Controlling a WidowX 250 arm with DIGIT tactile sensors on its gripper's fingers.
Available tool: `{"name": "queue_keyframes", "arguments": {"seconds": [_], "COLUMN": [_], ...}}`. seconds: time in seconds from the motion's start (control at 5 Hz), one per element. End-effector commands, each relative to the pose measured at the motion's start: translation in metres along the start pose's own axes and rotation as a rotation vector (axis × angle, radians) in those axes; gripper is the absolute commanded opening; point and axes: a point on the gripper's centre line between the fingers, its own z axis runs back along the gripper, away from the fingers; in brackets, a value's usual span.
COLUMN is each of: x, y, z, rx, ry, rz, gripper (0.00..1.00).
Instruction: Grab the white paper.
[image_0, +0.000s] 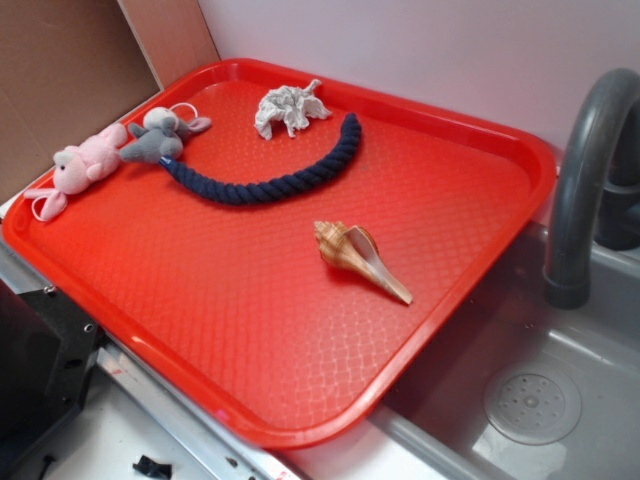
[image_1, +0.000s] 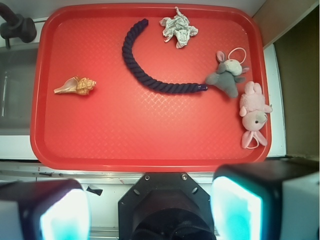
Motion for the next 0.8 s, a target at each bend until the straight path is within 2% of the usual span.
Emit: {"name": "queue_keyframes", "arguments": {"seconds": [0.0, 0.4, 0.6], "x": [0.000, 0.046, 0.081], "y": [0.000, 0.015, 0.024], "z": [0.000, -0.043, -0.068], "rx": [0.000, 0.040, 0.073], "ry": [0.000, -0.128, -0.191], "rz": [0.000, -0.017, -0.106], "gripper": [1.00, 1.00, 1.00]}}
